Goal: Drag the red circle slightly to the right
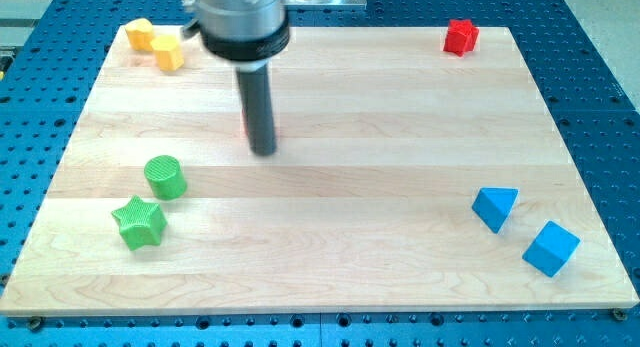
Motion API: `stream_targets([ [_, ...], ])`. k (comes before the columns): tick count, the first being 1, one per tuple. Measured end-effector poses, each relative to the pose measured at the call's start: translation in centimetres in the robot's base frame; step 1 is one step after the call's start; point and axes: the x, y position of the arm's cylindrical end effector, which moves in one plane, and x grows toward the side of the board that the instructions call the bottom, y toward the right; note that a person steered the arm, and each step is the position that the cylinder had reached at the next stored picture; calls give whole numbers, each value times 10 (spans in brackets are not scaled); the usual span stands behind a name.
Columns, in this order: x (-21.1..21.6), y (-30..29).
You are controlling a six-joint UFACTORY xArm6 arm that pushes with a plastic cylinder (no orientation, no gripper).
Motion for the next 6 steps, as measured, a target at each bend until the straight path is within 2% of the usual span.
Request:
stream_targets([
  [1,-43,-36],
  [2,-33,-114],
  [3,-52,-74],
  [4,-62,38],
  [5,-58,-21],
  [6,-96,-53],
])
